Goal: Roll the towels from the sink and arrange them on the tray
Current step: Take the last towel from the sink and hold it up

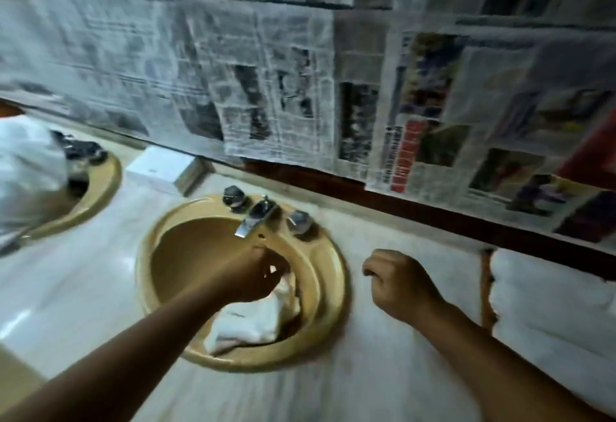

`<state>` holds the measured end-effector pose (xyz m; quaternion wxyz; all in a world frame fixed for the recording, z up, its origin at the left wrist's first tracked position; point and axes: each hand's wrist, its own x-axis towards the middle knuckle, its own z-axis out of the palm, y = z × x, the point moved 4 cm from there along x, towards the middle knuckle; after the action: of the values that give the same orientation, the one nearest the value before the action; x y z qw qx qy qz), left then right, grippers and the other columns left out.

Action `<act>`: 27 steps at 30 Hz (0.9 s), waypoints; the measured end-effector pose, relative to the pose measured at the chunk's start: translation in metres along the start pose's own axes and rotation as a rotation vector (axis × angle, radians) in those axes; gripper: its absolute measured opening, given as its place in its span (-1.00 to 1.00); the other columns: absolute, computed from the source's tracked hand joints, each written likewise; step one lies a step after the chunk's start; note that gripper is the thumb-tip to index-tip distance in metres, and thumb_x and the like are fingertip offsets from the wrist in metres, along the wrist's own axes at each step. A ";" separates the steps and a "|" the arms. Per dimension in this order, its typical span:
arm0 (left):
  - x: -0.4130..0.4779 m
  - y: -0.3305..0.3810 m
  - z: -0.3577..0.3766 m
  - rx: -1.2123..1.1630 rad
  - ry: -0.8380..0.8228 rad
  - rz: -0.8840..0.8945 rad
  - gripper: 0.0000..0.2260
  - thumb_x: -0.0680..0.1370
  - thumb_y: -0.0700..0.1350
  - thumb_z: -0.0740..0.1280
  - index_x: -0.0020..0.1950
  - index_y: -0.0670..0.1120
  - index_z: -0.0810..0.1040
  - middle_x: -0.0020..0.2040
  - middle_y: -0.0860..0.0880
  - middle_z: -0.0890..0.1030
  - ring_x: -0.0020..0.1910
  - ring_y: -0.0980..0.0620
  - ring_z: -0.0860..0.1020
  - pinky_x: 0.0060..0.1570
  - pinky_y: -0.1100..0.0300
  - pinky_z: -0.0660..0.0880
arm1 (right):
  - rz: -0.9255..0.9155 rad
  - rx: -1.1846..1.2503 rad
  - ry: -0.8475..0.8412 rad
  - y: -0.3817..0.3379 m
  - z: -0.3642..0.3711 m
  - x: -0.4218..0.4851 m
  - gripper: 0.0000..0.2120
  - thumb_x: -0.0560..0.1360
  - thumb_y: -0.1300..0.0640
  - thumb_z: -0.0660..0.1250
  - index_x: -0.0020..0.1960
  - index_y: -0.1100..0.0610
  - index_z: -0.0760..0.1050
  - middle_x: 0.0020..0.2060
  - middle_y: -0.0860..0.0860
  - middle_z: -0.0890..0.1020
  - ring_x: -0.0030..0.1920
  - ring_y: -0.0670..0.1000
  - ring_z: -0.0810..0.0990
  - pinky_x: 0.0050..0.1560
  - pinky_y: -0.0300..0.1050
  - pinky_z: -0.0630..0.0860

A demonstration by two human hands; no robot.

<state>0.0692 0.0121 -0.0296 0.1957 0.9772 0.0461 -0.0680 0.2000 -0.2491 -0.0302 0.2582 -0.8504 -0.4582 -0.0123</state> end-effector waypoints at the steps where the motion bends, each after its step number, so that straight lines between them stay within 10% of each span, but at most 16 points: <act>1: -0.013 -0.028 0.003 0.001 -0.011 -0.061 -0.77 0.57 -0.05 0.28 0.10 0.13 0.70 0.02 0.14 0.71 -0.15 0.16 0.63 -0.10 0.28 0.52 | -0.026 0.013 -0.062 -0.023 0.025 0.015 -0.86 0.35 0.22 0.20 -0.21 0.11 0.53 -0.29 0.02 0.53 -0.28 0.13 0.52 -0.35 0.03 0.52; 7: -0.049 -0.120 0.061 -0.043 -0.329 -0.225 -0.59 0.53 0.24 0.32 0.35 0.16 0.56 0.30 0.15 0.60 0.17 0.07 0.59 0.18 0.17 0.50 | 0.205 0.039 -0.703 -0.106 0.164 0.054 -0.39 0.30 -0.12 0.29 0.36 -0.14 0.37 0.26 -0.04 0.50 0.19 0.09 0.55 0.15 0.01 0.54; 10: -0.060 -0.118 0.087 -0.142 -0.624 -0.198 -0.32 0.42 0.34 0.42 0.50 0.20 0.39 0.45 0.12 0.46 0.38 0.01 0.46 0.38 0.06 0.40 | 0.240 -0.017 -0.784 -0.117 0.207 0.042 -0.60 0.40 -0.01 0.32 0.23 -0.09 0.47 0.17 -0.04 0.54 0.11 0.09 0.59 0.05 -0.02 0.55; 13: -0.072 -0.111 0.096 -0.194 -0.672 -0.181 -0.37 0.46 0.26 0.42 0.50 0.17 0.40 0.45 0.06 0.48 0.36 -0.01 0.47 0.36 0.03 0.41 | 0.341 0.024 -0.669 -0.115 0.214 0.035 -0.84 0.46 0.10 0.30 0.02 -0.04 0.54 -0.01 -0.02 0.65 -0.01 0.04 0.63 -0.05 -0.11 0.54; 19: -0.077 -0.123 0.054 -0.289 -0.263 -0.147 -0.84 0.46 -0.06 0.38 0.02 0.00 0.68 -0.07 0.05 0.68 -0.11 0.04 0.55 -0.21 0.23 0.38 | 0.645 0.443 -0.182 -0.113 0.137 0.055 -0.82 0.61 0.22 0.29 -0.08 -0.04 0.46 -0.16 -0.07 0.61 -0.08 0.01 0.59 -0.18 -0.25 0.44; 27: -0.067 -0.027 -0.118 -0.810 0.274 0.040 -0.91 0.58 0.03 0.34 0.01 0.13 0.63 -0.16 0.16 0.65 -0.17 0.18 0.59 -0.19 0.30 0.49 | 0.615 0.913 0.281 -0.143 -0.059 0.074 -0.86 0.58 0.26 0.29 0.02 0.05 0.56 -0.19 0.06 0.63 -0.19 0.06 0.58 -0.22 -0.07 0.50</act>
<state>0.0132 0.0786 0.0781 0.5571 0.8221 0.0757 0.0898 0.1430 -0.1540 0.1011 0.6500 -0.7369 -0.1097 0.1499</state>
